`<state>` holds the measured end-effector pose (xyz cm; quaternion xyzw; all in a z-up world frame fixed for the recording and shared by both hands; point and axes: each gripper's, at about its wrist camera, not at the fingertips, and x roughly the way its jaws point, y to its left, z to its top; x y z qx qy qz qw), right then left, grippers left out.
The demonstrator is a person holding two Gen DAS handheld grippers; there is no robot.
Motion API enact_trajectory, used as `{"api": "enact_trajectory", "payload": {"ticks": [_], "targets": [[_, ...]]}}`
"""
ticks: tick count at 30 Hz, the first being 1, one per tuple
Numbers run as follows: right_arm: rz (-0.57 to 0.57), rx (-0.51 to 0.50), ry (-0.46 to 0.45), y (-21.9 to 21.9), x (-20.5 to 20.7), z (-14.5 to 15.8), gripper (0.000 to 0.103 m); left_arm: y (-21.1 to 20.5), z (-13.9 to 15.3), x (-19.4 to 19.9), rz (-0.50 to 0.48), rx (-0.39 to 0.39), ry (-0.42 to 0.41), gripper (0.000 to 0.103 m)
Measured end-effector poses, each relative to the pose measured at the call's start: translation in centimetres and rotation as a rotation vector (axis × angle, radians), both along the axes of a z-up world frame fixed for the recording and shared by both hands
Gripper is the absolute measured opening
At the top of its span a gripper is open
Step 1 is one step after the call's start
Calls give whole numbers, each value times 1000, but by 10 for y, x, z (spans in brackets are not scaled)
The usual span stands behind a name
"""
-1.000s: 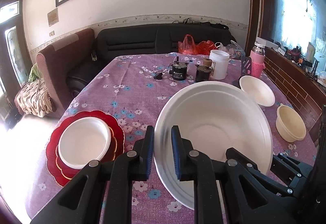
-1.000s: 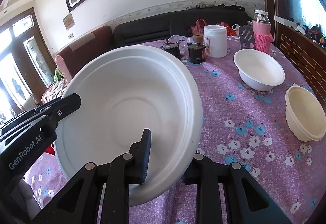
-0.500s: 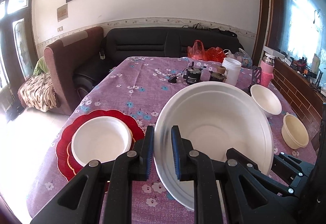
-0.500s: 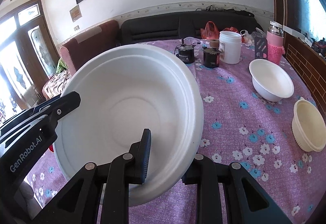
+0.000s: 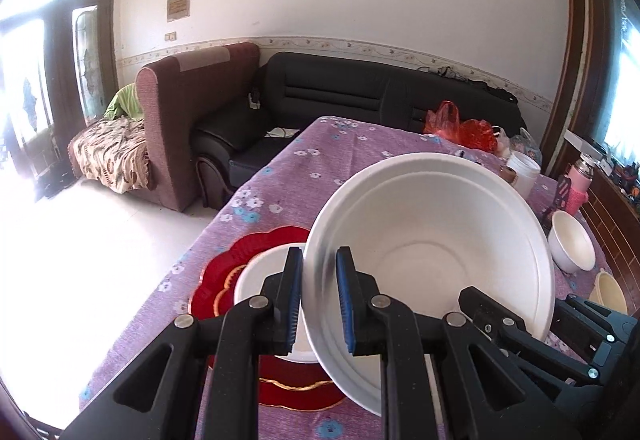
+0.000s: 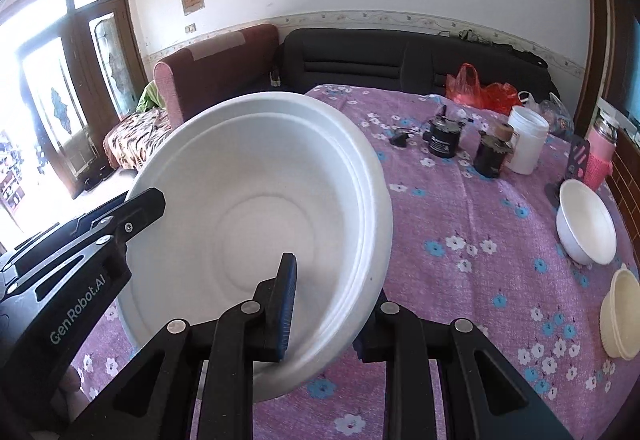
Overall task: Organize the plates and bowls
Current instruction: 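Carry the large white bowl over the red plate stack, then lower the white bowl into the stacked bowl and open the right gripper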
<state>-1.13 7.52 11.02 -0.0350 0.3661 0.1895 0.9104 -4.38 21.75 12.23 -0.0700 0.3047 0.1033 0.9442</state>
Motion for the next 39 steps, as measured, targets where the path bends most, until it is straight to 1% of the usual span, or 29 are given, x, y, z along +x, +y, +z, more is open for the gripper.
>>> {"api": "enact_trajectory", "payload": {"ticks": [4,10,14,20,24,27,28,29,30,31,32,33,35,39], "targets": [[52,-38,9,39,10,0,26,30,-3,2,61,-21,8,17],[107,-27,89,70,30,-15,26,57,-19,7,104,-42,42,17],[109,-37,120,78,38,-27,26,62,-33,14,117,-39,74,17],[107,-62,170,85,51,-49,26,68,-55,33,125,-59,139,17],[113,-58,205,86,59,-59,26,76,-61,34,134,-76,160,17],[108,-58,197,88,59,-61,26,79,-61,33,145,-72,158,19],[102,-60,187,89,58,-60,27,79,-61,33,148,-72,158,23],[94,-64,176,89,58,-59,30,80,-60,34,152,-71,158,26],[85,-69,165,90,58,-59,40,80,-60,33,158,-71,156,33],[81,-69,157,89,58,-58,46,81,-59,31,166,-73,150,39],[77,-69,148,90,58,-57,56,82,-58,29,171,-74,141,40],[68,-71,135,89,58,-56,62,84,-56,27,175,-74,135,41],[60,-63,117,87,57,-54,64,86,-52,24,179,-79,126,41],[51,-40,92,83,52,-48,66,87,-43,15,184,-87,95,51]]}}
